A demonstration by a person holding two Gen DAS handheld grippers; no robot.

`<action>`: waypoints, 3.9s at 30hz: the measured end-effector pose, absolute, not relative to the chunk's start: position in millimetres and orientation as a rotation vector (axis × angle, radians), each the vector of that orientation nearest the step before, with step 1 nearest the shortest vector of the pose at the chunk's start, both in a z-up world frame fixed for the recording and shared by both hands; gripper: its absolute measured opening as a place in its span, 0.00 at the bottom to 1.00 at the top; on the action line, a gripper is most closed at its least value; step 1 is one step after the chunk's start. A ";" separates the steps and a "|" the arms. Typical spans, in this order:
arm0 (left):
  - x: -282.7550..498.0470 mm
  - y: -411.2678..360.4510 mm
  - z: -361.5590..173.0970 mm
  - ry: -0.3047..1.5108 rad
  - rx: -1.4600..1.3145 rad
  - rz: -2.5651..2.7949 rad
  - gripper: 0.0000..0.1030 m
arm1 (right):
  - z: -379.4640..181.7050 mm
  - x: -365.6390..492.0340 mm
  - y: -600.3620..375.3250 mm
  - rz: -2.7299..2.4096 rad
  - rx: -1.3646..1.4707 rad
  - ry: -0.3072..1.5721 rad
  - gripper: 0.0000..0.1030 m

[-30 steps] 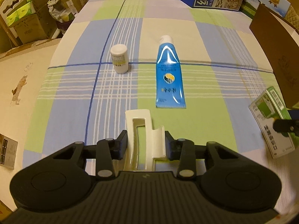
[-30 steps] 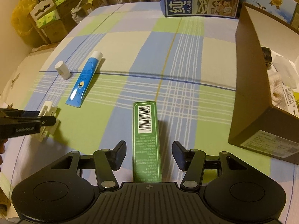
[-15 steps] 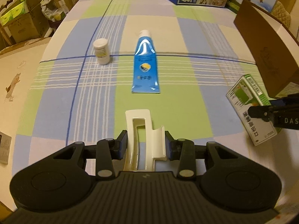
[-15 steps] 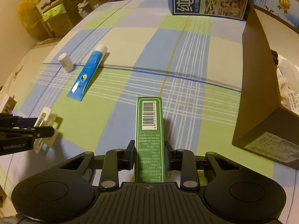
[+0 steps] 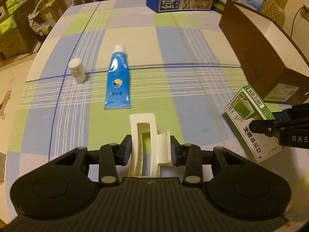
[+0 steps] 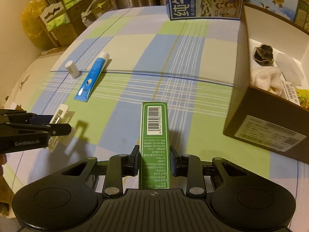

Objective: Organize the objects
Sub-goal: 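Carry the hair clip and green box over the cardboard box with both grippers, then open both grippers to drop the hair clip and green box into the box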

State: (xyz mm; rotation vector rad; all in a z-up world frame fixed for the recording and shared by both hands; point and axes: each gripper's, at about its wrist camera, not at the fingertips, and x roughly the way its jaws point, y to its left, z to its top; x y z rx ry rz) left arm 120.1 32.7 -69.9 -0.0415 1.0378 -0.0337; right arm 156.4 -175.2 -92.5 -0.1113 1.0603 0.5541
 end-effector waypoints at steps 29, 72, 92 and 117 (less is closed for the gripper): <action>148.2 -98.2 -0.2 0.870 0.025 -0.286 0.34 | 9.2 134.5 -324.1 0.416 0.108 0.835 0.26; 424.5 -265.7 -22.4 0.884 0.207 -0.353 0.34 | -29.5 415.7 -410.2 0.184 0.038 0.807 0.26; 469.5 -275.9 -44.1 0.916 0.225 -0.363 0.34 | -41.4 462.6 -412.0 0.172 -0.015 0.767 0.26; 423.4 -244.5 1.0 0.849 0.111 -0.373 0.81 | -18.6 374.1 -416.2 0.278 0.080 0.801 0.54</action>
